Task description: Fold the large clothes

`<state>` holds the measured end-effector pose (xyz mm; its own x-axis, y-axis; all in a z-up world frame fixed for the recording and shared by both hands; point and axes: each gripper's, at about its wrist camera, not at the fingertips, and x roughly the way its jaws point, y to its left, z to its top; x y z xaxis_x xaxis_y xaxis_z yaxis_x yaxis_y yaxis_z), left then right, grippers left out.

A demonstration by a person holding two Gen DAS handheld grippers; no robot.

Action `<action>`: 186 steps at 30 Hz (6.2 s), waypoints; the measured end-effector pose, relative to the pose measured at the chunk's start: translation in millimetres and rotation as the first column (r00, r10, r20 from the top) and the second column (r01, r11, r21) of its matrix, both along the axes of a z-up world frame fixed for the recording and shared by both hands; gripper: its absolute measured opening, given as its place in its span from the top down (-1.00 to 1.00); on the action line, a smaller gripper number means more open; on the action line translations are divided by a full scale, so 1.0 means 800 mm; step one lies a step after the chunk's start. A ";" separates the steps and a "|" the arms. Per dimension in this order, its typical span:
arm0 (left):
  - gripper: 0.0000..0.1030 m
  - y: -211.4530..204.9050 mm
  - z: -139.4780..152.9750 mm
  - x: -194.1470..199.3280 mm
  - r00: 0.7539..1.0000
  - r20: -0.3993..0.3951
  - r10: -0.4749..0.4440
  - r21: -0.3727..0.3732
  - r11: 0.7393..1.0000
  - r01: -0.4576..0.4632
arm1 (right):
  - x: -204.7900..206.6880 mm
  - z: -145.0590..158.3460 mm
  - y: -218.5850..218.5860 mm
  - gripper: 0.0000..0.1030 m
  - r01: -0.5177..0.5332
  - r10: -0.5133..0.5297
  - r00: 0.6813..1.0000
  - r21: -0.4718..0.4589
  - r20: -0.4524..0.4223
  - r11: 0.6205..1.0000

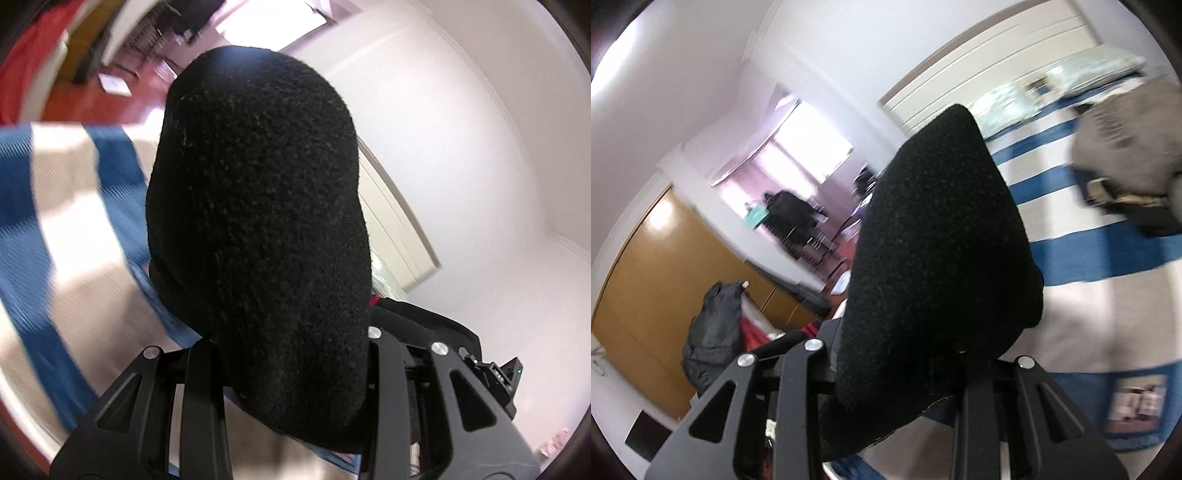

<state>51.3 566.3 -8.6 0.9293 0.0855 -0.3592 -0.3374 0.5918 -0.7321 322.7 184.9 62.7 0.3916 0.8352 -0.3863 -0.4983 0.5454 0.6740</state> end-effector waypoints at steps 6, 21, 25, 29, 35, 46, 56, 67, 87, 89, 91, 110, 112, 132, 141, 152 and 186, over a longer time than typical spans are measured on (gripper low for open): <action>0.37 0.112 0.026 -0.059 0.990 0.024 0.140 0.113 0.983 -0.142 | 0.018 -0.005 0.170 0.42 -0.146 0.144 0.989 0.044 0.037 0.988; 0.30 0.164 -0.254 -0.176 0.961 -0.089 0.262 0.000 0.965 -0.263 | -0.028 -0.305 0.203 0.42 -0.288 0.273 0.943 -0.052 -0.192 0.956; 0.12 0.168 -0.299 -0.189 0.958 -0.112 0.265 -0.110 0.955 -0.277 | -0.031 -0.340 0.192 0.42 -0.281 0.271 0.920 0.004 -0.283 0.960; -0.06 0.180 -0.320 -0.193 0.959 -0.142 0.244 -0.188 0.945 -0.269 | -0.024 -0.358 0.189 0.40 -0.268 0.257 0.899 0.020 -0.356 0.963; -0.74 0.155 -0.272 -0.189 0.952 -0.236 0.193 -0.016 0.979 -0.203 | -0.034 -0.343 0.170 -0.31 -0.320 0.273 0.878 -0.059 -0.393 0.945; -0.87 0.049 -0.190 -0.182 0.956 -0.263 0.126 0.368 0.929 -0.021 | -0.098 -0.234 0.100 -0.91 -0.323 0.325 0.946 -0.101 0.005 0.941; -0.87 0.150 -0.223 -0.095 0.960 -0.275 0.057 0.311 0.950 0.033 | -0.049 -0.282 0.169 -0.91 -0.324 0.325 0.946 -0.152 -0.021 0.934; -0.84 0.185 -0.255 -0.103 0.955 -0.293 0.039 0.191 0.981 0.019 | -0.018 -0.369 0.125 -0.91 -0.270 0.230 0.949 -0.178 -0.216 0.946; -0.86 0.238 -0.253 -0.133 0.969 -0.246 0.015 0.071 0.997 0.003 | -0.103 -0.323 0.220 -0.90 -0.416 0.415 0.908 -0.211 -0.054 0.884; -0.86 0.234 -0.256 -0.133 0.968 -0.252 -0.007 0.070 0.997 0.026 | -0.102 -0.344 0.225 -0.90 -0.439 0.429 0.899 -0.236 -0.094 0.867; -0.86 0.228 -0.256 -0.132 0.963 -0.270 -0.009 0.080 0.996 0.032 | -0.103 -0.351 0.232 -0.90 -0.439 0.428 0.898 -0.266 -0.100 0.858; -0.87 -0.136 -0.084 -0.187 0.866 -0.431 0.253 0.617 0.783 0.079 | -0.316 -0.120 0.111 -0.90 -0.325 0.443 0.878 -0.451 0.183 0.831; -0.87 -0.166 -0.083 -0.191 0.866 -0.441 0.235 0.615 0.782 0.101 | -0.343 -0.109 0.102 -0.91 -0.307 0.449 0.866 -0.473 0.221 0.825; -0.87 -0.226 -0.043 -0.207 0.894 -0.426 0.137 0.566 0.811 0.145 | -0.362 -0.091 0.070 -0.91 -0.359 0.567 0.772 -0.538 0.288 0.762; -0.87 -0.224 -0.041 -0.205 0.894 -0.418 0.164 0.575 0.810 0.120 | -0.359 -0.095 0.074 -0.91 -0.356 0.552 0.789 -0.530 0.271 0.769; -0.87 -0.222 -0.031 -0.201 0.898 -0.403 0.178 0.590 0.800 0.106 | -0.352 -0.088 0.072 -0.91 -0.346 0.533 0.800 -0.514 0.275 0.785; -0.87 -0.219 -0.026 -0.203 0.897 -0.395 0.200 0.594 0.800 0.083 | -0.357 -0.086 0.084 -0.91 -0.338 0.515 0.808 -0.492 0.284 0.802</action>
